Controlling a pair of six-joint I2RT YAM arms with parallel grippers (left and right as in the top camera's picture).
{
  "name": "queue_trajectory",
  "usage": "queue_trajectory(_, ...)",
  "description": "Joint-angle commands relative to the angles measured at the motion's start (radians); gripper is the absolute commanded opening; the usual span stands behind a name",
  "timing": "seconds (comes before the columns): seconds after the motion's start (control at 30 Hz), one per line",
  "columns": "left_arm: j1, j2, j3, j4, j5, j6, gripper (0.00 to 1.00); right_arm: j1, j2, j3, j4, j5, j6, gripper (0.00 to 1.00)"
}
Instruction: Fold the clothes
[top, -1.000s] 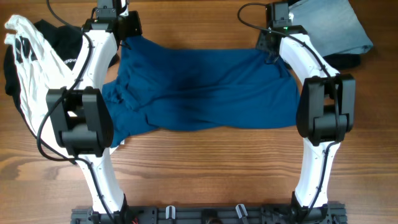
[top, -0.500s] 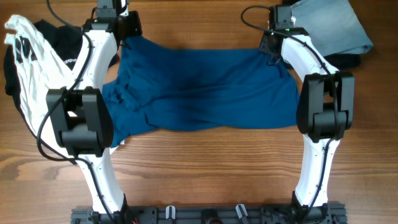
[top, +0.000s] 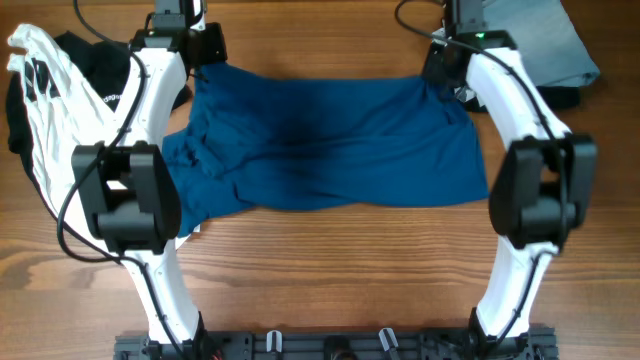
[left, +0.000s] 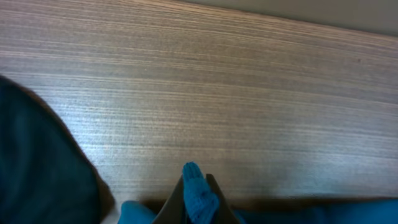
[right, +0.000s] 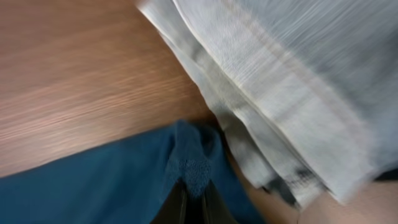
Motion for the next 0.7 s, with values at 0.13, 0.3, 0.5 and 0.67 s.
queue_trajectory(0.13,0.009,-0.213,0.002,-0.172,-0.003,0.002,0.04,-0.034,-0.179,0.029,-0.171,-0.071,-0.058,0.04)
queue_trajectory(0.3,0.026,-0.264,0.002,-0.37,-0.006,0.002,0.04,-0.124,-0.187,0.029,-0.317,-0.199,-0.167,0.04)
queue_trajectory(0.5,0.061,-0.258,-0.021,-0.554,-0.006,0.005,0.04,-0.192,-0.187,0.027,-0.418,-0.229,-0.264,0.04)
queue_trajectory(0.67,0.085,-0.258,-0.165,-0.537,-0.006,0.005,0.04,-0.204,-0.186,-0.055,-0.428,-0.224,-0.261,0.04)
